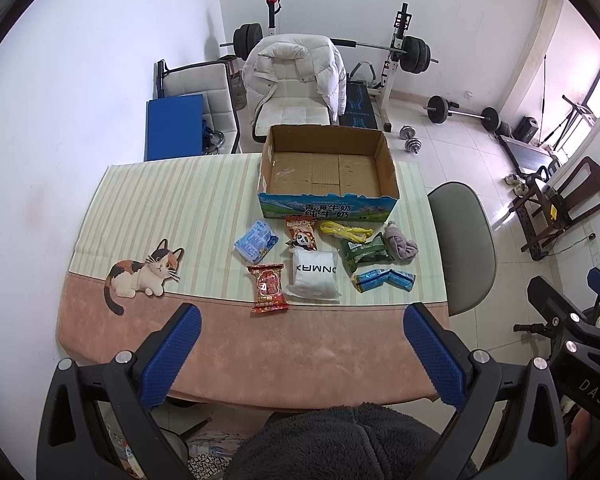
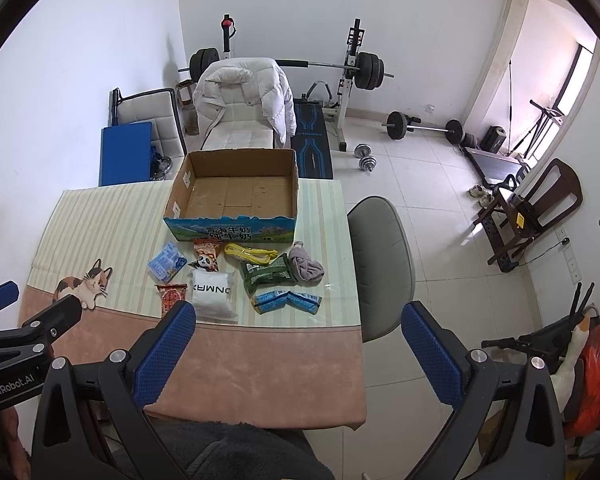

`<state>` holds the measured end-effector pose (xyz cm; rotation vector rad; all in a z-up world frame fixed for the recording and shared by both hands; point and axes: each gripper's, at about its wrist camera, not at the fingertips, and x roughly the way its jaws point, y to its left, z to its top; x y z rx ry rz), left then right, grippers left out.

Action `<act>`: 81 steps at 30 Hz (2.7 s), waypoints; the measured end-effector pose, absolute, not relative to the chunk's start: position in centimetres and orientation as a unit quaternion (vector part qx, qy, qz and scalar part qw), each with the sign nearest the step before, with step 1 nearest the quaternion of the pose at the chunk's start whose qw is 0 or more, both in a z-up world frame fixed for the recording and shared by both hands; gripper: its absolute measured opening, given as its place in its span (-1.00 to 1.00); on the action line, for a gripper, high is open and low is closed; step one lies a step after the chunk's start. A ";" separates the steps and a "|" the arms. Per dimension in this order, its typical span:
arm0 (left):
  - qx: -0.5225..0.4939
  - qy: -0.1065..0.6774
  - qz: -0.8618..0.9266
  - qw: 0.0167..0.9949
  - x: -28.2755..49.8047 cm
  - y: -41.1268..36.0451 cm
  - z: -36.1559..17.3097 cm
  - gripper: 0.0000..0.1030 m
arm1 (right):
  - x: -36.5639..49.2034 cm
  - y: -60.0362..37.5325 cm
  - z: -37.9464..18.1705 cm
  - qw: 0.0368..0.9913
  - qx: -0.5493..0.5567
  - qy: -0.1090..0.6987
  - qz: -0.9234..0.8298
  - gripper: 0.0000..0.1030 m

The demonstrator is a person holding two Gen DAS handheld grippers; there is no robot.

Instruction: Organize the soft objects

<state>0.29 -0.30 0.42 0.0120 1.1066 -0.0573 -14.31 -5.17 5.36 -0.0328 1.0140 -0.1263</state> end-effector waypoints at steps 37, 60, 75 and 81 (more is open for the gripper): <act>-0.034 0.642 0.039 0.765 10.7 3.9 -17.2 1.00 | -3.8 -8.7 -12.1 0.796 0.017 0.604 -0.021 1.00; 0.018 0.747 -0.025 0.664 20.3 -3.8 -39.9 0.98 | 13.2 -2.7 -40.5 0.647 -0.380 0.615 0.244 0.47; -0.011 0.761 -0.021 0.649 20.3 -6.4 -44.8 0.87 | 17.0 -11.3 -42.6 0.617 -0.036 0.764 0.185 -0.59; -0.022 0.748 -0.012 0.664 19.4 -6.5 -46.2 0.45 | 15.8 -8.6 -42.3 0.641 -0.279 0.679 0.225 -0.27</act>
